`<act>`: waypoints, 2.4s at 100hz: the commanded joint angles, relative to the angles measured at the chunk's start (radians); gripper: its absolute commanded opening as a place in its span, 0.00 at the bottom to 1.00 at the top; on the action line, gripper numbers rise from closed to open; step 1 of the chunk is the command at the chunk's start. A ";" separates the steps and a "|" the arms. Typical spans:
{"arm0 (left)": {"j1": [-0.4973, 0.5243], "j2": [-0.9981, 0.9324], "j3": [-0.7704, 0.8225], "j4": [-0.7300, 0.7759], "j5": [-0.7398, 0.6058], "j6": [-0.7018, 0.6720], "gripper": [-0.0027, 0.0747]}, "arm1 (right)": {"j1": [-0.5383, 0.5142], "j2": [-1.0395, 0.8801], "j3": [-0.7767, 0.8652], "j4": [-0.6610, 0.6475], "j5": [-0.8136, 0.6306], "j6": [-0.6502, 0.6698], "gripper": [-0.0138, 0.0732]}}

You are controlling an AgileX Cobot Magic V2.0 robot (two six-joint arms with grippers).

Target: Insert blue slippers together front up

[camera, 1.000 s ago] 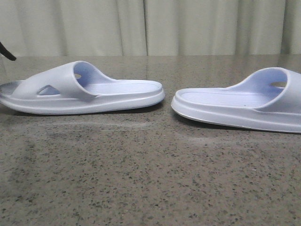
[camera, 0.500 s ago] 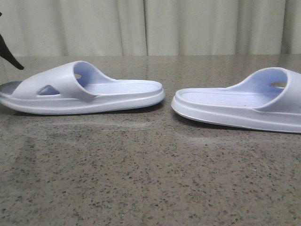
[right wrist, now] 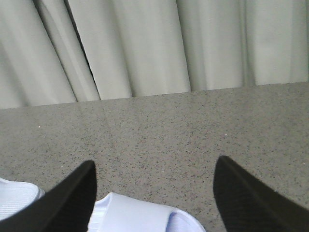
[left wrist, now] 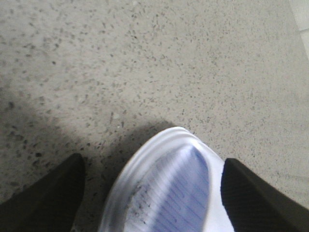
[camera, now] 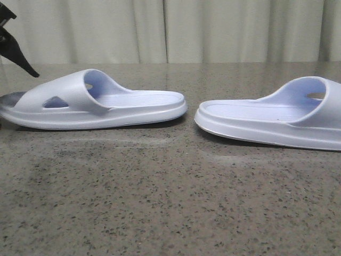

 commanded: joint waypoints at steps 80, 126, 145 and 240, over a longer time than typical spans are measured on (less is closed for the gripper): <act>-0.027 0.035 -0.013 -0.038 0.146 0.105 0.30 | -0.004 0.017 -0.034 0.003 -0.086 -0.003 0.67; -0.027 0.035 -0.013 0.066 0.069 0.153 0.07 | -0.004 0.017 -0.034 0.003 -0.086 -0.003 0.67; -0.027 0.031 -0.013 0.065 0.064 0.155 0.06 | -0.004 0.017 -0.034 0.003 -0.086 -0.003 0.67; 0.066 -0.492 -0.013 -0.043 0.242 0.155 0.06 | -0.004 0.017 -0.034 0.003 -0.095 -0.003 0.67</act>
